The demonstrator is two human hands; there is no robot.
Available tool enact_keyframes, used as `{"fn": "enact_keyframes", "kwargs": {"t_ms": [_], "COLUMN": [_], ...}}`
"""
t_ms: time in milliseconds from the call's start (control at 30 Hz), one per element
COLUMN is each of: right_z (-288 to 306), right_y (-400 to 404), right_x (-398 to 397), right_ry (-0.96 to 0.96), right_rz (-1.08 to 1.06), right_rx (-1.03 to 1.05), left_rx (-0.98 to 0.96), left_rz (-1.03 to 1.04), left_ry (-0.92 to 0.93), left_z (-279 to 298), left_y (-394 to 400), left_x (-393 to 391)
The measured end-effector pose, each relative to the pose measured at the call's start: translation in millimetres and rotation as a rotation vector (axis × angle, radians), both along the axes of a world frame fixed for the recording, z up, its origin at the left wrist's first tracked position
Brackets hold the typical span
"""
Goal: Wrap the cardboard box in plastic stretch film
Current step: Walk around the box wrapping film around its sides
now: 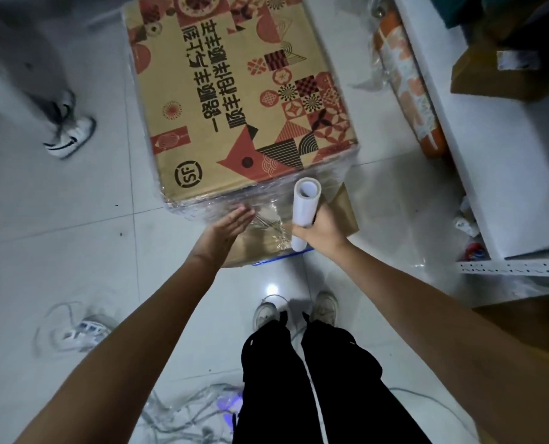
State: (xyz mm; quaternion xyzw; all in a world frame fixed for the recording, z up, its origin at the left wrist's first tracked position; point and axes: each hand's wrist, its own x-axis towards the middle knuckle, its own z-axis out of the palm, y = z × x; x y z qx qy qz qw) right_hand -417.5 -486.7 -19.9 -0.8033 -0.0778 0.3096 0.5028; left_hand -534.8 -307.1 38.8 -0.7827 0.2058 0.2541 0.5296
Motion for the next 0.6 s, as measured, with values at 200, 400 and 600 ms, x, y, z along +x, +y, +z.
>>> {"fn": "enact_keyframes", "kwargs": {"t_ms": [200,400,600], "right_z": [-7,-11,15], "right_y": [-13,-1,-8], "right_x": [1,-6,-4], "right_ry": [0.104,0.158,-0.222], "right_rz": [-0.044,-0.175,-0.139], "right_rx": [0.044,0.028,0.023], "left_rx": [0.002,0.032,0.093], "left_rz": [0.033,-0.132,-0.203], "left_ry": [-0.033,-0.025,0.017], "left_z": [-5,-16,-13], "left_y": [-8,-6,15], "left_x": [-3,-16,1]}}
